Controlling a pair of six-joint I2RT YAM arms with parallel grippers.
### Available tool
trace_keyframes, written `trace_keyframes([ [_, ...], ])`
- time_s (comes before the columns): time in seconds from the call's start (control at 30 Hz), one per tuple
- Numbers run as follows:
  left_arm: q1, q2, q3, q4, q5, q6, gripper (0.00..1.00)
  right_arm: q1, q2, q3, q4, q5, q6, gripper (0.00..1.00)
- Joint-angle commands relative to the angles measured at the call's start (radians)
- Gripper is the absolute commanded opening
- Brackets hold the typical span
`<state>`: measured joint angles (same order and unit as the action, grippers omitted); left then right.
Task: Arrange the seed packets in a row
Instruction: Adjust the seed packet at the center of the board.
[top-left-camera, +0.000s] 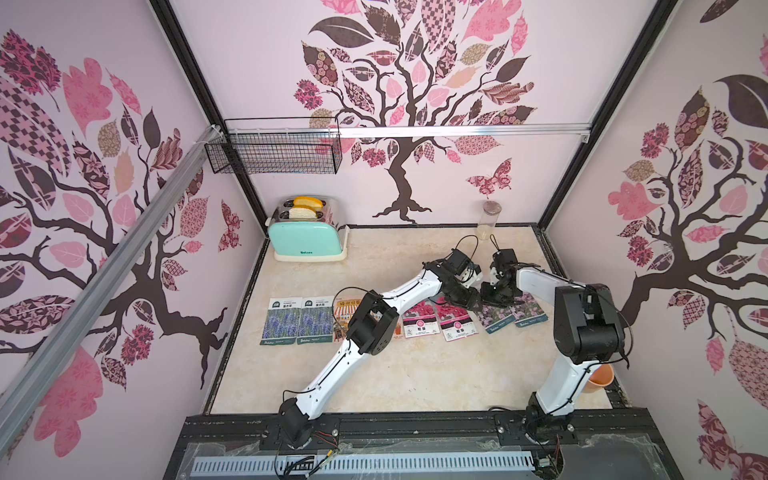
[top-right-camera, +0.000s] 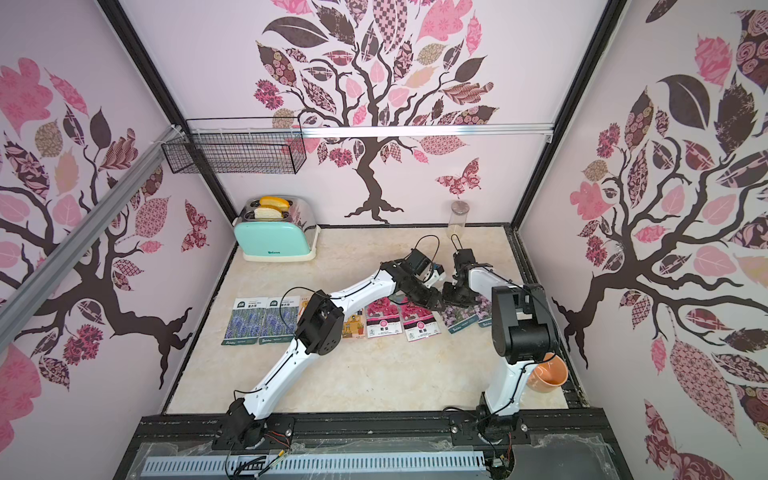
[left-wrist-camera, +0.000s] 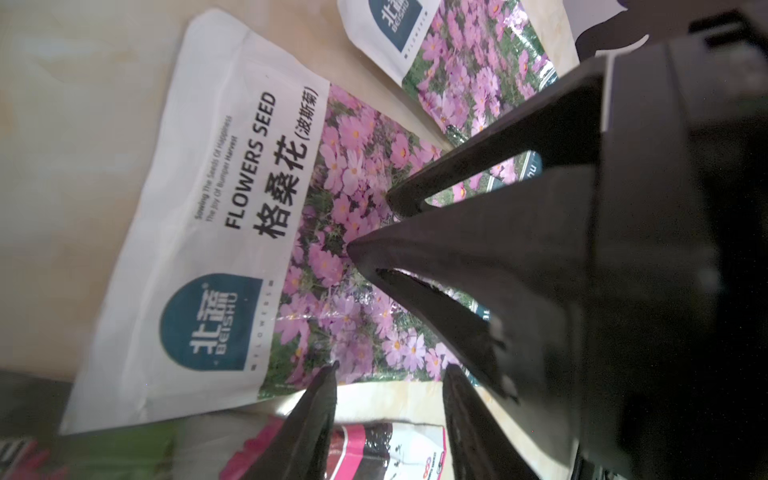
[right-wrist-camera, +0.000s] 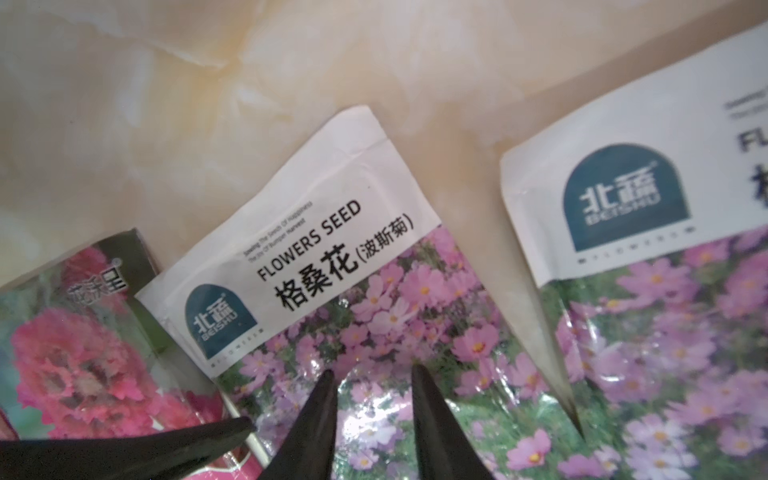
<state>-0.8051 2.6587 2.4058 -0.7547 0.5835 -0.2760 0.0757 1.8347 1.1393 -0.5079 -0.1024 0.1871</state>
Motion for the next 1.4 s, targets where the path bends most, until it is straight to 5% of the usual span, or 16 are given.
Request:
trace_keyframes([
  [0.0,0.019,0.021,0.022,-0.005,-0.008,0.009,0.45,0.006,-0.012,-0.058,-0.028,-0.002,0.014,0.35],
  [0.73,0.023,-0.075,-0.08,0.037,-0.075,0.013,0.4,0.006,-0.249,-0.104,-0.009,-0.028,0.026,0.41],
  [0.83,0.023,-0.256,-0.337,0.217,-0.178,-0.004,0.43,0.006,-0.308,-0.144,0.038,0.0,0.025,0.54],
  [0.97,0.032,-0.482,-0.605,0.375,-0.308,0.014,0.49,0.006,-0.395,-0.19,0.092,0.069,0.021,0.99],
  [1.13,0.055,-0.697,-0.793,0.477,-0.39,0.036,0.54,0.006,-0.447,-0.167,0.106,0.081,0.033,0.99],
  [1.37,0.097,-0.812,-0.885,0.366,-0.449,0.007,0.53,0.006,-0.426,-0.167,0.121,-0.021,0.011,0.99],
])
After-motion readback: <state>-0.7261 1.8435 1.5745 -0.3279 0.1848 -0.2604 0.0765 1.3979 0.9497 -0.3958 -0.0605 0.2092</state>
